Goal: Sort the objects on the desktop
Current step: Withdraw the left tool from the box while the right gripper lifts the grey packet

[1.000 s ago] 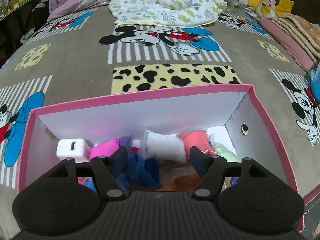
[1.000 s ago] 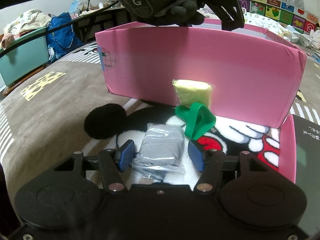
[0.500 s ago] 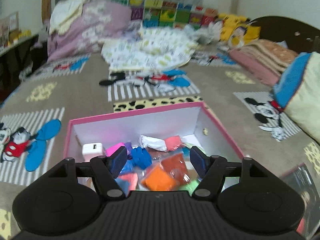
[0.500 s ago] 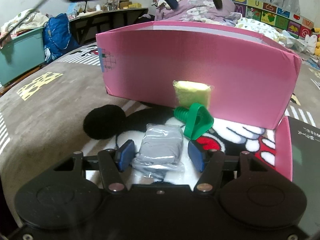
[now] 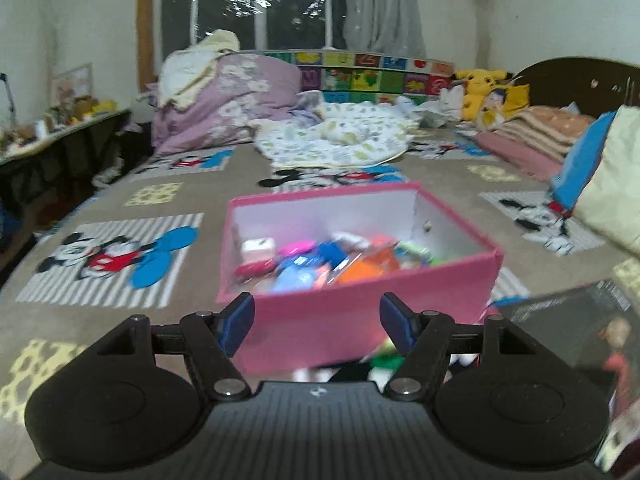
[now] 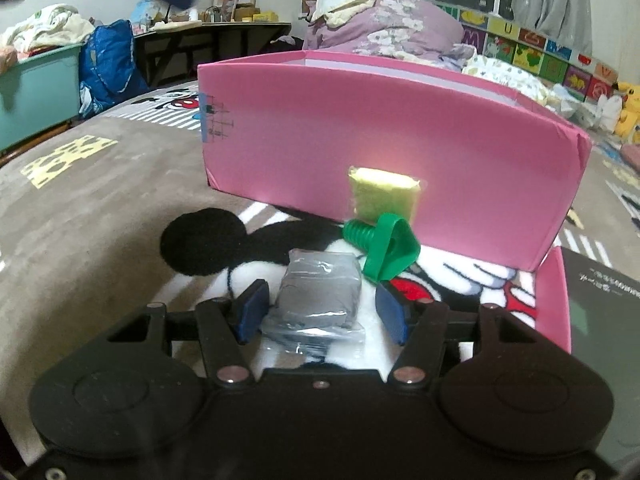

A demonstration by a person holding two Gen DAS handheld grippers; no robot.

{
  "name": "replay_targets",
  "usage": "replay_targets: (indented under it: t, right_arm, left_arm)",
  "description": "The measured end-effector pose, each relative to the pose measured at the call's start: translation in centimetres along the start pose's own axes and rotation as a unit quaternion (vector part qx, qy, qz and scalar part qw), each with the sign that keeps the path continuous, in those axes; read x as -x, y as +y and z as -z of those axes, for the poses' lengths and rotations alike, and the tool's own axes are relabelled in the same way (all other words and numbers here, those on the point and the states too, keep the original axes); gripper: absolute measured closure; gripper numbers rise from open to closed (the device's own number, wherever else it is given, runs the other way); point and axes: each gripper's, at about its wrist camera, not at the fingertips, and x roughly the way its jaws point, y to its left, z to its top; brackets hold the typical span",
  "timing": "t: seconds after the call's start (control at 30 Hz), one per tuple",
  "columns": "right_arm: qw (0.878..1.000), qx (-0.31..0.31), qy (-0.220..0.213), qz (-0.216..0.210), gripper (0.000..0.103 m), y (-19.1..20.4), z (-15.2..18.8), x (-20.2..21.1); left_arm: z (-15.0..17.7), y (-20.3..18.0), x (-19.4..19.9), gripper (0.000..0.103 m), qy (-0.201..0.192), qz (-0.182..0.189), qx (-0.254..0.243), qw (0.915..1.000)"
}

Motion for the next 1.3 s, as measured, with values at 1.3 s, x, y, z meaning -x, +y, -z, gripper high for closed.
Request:
replay_targets:
  t: [1.3]
  right_arm:
    - [0.999,-0.034,0.005,-0.02,0.061,-1.1,-0.3,4.8]
  left_arm:
    - [11.3,3.2,-1.2,0.035,0.064,0.05,0.065,0.9946]
